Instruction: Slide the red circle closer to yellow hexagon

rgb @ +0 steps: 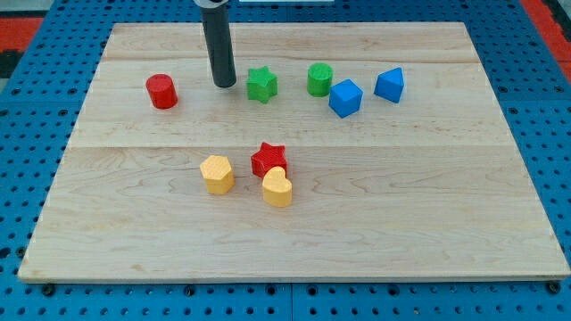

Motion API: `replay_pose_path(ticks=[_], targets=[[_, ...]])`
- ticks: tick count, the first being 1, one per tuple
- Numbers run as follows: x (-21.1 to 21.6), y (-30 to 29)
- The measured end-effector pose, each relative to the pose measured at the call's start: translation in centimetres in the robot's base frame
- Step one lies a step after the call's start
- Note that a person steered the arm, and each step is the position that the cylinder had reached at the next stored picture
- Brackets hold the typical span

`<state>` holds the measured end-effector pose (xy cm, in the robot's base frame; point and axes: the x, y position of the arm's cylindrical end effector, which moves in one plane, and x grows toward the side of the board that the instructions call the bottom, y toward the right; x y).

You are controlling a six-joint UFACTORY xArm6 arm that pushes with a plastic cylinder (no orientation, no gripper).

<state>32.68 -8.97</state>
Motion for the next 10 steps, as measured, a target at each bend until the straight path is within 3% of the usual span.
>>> replay_pose_path(ticks=[1,2,3,4,5,6,8,9,10], targets=[[0.1,1.3],[0.6,6.6],[0.6,6.7],[0.1,2.4],[-1.0,-6.0],[-2.2,-9.1],[-1.9,-9.8],[2.6,-10.2],[4.3,-10.2]])
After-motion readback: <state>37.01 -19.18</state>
